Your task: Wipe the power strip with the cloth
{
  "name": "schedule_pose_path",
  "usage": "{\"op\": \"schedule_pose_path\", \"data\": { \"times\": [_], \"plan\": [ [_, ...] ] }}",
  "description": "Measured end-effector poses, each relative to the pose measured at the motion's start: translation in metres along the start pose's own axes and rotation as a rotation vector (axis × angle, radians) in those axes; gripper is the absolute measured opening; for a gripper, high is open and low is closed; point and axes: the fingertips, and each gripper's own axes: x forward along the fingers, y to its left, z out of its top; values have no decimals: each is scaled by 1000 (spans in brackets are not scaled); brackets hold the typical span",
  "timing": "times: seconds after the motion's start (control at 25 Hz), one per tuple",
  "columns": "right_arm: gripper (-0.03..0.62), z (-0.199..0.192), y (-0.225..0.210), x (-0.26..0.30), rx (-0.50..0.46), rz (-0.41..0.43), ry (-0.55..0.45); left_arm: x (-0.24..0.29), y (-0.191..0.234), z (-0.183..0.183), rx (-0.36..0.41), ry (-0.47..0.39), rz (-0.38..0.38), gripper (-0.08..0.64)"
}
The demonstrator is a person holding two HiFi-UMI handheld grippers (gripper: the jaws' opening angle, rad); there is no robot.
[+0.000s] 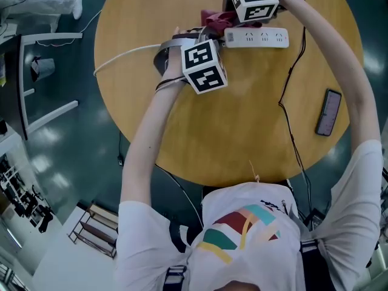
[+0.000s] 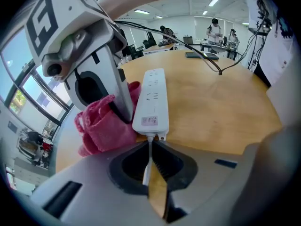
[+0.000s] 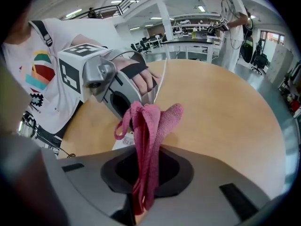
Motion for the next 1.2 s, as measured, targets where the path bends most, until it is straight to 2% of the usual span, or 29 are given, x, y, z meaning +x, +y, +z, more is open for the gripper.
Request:
{"op": "schedule_pose_path", "data": {
  "times": [0.24, 0.52, 0.76, 0.92, 1.0, 1.04, 1.12, 1.2],
  "plan": [
    [38, -21, 13, -8, -14, 1, 44, -1, -2, 2, 1, 5, 9, 69],
    [38, -82, 47, -36, 31, -93, 145, -5, -6, 1, 6, 15, 34, 67],
    [38, -135, 70, -53, 112, -155, 168, -5, -4, 3, 8, 50, 38, 67],
    [40, -155, 81, -54, 180, -194, 136, -1, -5, 3, -7, 89, 38, 67],
    [40, -159, 84, -52, 206, -252, 110, 1, -7, 4, -28, 109, 26, 67],
    [40, -161, 84, -55, 221, -310, 99, 1, -7, 5, -36, 110, 22, 67],
    [40, -159, 82, -71, 252, -471, 67, -2, -4, 7, -55, 79, 38, 69],
    [40, -149, 87, -96, 285, -632, 5, -10, 1, 5, -115, 31, 116, 71]
  ]
}}
